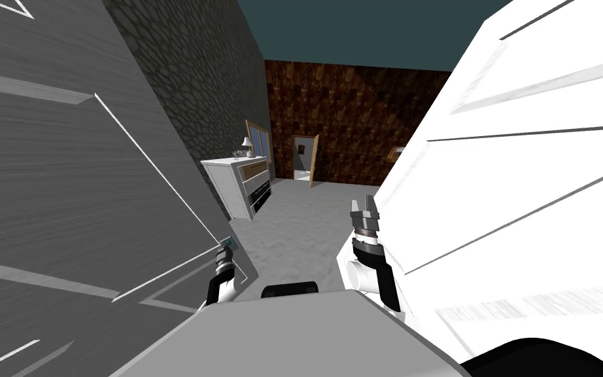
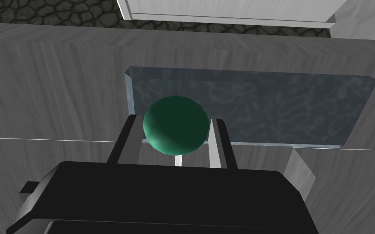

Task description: Push the door open

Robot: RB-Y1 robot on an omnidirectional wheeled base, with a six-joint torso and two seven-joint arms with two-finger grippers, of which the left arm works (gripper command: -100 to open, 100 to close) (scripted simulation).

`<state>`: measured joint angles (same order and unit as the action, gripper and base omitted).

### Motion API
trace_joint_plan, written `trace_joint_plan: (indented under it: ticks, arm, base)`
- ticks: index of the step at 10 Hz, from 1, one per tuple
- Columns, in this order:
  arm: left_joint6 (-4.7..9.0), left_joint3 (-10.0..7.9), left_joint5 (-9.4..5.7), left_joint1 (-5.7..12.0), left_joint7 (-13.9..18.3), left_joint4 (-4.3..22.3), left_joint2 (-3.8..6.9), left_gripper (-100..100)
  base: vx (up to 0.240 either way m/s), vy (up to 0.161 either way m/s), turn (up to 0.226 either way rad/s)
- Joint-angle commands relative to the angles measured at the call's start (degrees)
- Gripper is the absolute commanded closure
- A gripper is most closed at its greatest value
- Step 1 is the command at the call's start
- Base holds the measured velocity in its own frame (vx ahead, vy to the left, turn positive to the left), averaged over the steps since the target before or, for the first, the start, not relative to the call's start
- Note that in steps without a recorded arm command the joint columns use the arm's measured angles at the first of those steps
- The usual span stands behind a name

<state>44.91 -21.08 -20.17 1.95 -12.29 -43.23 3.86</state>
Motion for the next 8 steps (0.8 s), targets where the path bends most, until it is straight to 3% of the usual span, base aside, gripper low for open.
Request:
trace_joint_plan:
  ticks: [1,7,8]
  arm:
    - [0.55,-1.76,-1.36,-0.55,-0.8,-1.0,0.35,100]
    - [0.16,-6.36,-5.71,-2.05,-4.4,-3.0,-1.45,100]
    - [-0.2,-5.97,-5.3,-2.3,-4.3,-3.1,-1.57,100]
  base:
    - [0.158,0.024,-0.049]
    - [0.181,0.024,-0.028]
    - [0.082,0.016,0.023]
